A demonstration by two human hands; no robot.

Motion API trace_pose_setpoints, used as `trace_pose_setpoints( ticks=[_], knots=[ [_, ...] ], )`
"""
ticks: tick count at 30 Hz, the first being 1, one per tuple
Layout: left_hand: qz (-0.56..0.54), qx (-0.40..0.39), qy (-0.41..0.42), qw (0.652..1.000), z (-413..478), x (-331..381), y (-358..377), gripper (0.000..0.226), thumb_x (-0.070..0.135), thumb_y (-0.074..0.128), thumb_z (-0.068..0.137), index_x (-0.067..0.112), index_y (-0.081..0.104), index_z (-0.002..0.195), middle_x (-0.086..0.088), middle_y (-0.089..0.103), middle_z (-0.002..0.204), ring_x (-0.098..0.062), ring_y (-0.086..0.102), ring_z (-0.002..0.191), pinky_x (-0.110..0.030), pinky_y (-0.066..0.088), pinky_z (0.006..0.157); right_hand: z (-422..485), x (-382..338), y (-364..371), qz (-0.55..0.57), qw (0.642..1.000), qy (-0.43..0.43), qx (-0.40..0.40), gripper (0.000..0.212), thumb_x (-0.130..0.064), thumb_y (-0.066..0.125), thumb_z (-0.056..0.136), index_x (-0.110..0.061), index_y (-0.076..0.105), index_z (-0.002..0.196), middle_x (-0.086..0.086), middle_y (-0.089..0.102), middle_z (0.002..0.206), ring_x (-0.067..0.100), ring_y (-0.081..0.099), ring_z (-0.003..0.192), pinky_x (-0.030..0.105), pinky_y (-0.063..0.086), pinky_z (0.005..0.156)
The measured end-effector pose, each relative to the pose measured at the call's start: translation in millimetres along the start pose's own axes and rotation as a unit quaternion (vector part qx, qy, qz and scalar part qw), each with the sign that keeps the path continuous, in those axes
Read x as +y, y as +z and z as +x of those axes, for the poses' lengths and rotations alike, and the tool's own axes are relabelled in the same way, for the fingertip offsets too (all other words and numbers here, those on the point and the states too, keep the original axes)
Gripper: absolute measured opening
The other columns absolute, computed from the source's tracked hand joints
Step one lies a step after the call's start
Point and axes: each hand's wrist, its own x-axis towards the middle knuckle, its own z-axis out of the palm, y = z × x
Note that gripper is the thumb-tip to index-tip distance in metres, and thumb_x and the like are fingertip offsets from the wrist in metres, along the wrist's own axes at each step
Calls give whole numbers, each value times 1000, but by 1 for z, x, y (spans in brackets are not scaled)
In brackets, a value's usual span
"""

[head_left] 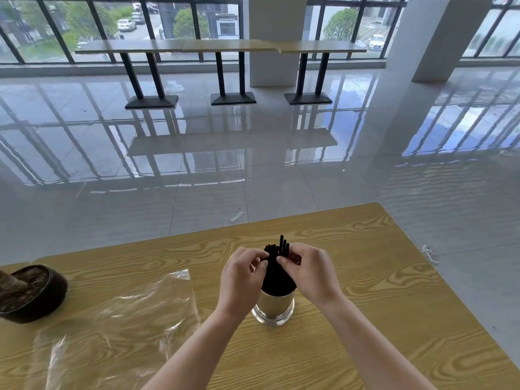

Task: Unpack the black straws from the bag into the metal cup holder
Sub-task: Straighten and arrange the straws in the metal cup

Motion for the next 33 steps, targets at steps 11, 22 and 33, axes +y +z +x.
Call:
trace_pose_setpoints(
  ticks=[11, 22, 33],
  knots=[
    [24, 18, -62, 998, -8, -21, 10, 36, 18, 72, 88, 21, 64, 123, 10, 55, 97, -5, 56, 85, -14, 41, 72, 6, 4, 10, -80, 994, 56, -50, 7, -26, 75, 86, -21, 73, 90, -12, 68, 74, 10, 63, 70, 13, 38, 52],
    [81, -32, -18, 996, 5, -20, 17, 47, 17, 59, 96, 16, 51, 143, 2, 65, 123, -17, 62, 109, -23, 42, 88, -3, 8, 12, -120, 989, -87, -2, 29, -12, 81, 81, -12, 75, 109, 0, 76, 96, 15, 71, 87, 25, 56, 79],
    [91, -10, -6, 996, 9, -22, 19, 39, 12, 60, 96, 15, 60, 134, 0, 71, 116, -17, 64, 107, -21, 42, 86, 15, 8, 16, -272, 954, -122, 13, 70, -39, 80, 79, -13, 56, 139, -3, 59, 137, 24, 49, 122, 38, 52, 94]
  ],
)
